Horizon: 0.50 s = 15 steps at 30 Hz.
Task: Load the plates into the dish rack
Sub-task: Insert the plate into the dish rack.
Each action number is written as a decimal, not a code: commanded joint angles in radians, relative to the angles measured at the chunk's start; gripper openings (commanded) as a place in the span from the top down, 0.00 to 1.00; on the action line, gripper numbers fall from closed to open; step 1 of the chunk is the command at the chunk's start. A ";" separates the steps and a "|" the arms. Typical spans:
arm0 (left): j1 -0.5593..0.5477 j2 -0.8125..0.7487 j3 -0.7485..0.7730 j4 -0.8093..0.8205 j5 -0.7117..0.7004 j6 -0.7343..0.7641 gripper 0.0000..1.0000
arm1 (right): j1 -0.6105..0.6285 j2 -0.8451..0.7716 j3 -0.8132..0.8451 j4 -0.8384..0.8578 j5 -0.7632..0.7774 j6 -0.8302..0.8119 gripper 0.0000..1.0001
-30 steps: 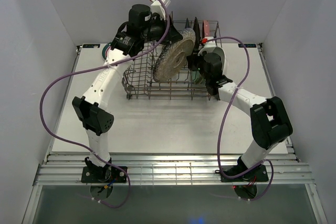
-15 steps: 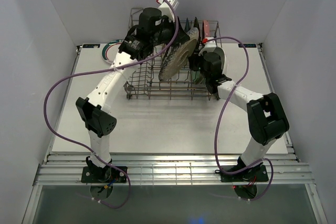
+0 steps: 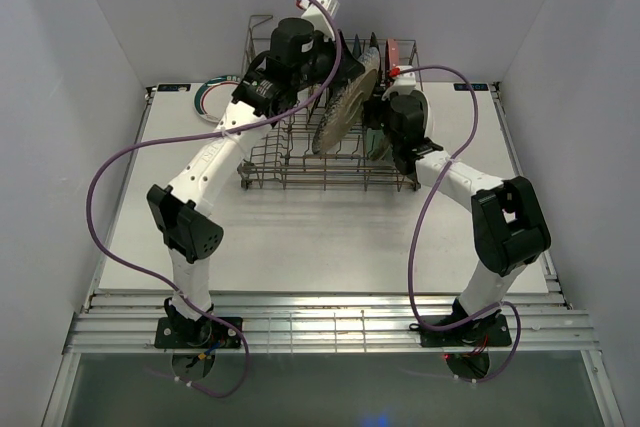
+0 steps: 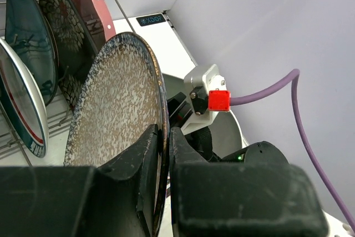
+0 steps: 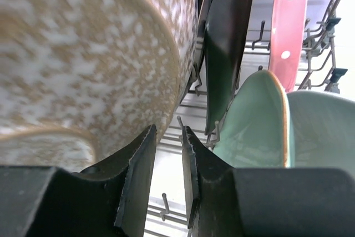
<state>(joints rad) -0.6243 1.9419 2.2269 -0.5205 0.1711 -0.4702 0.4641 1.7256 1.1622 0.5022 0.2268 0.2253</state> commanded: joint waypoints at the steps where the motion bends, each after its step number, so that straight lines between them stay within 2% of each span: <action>1: -0.026 -0.118 0.010 0.192 0.021 -0.091 1.00 | -0.002 -0.001 0.070 0.055 0.019 -0.009 0.69; 8: -0.028 -0.140 -0.090 0.243 -0.030 -0.165 1.00 | -0.004 0.037 0.128 0.026 0.005 -0.011 0.68; 15: -0.028 -0.115 -0.027 0.260 -0.019 -0.167 1.00 | -0.007 0.081 0.185 -0.001 -0.014 -0.012 0.68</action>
<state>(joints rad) -0.6235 1.9411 2.1075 -0.4339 0.0856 -0.5503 0.4580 1.7924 1.2915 0.4797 0.2321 0.2237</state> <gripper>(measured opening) 0.211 0.317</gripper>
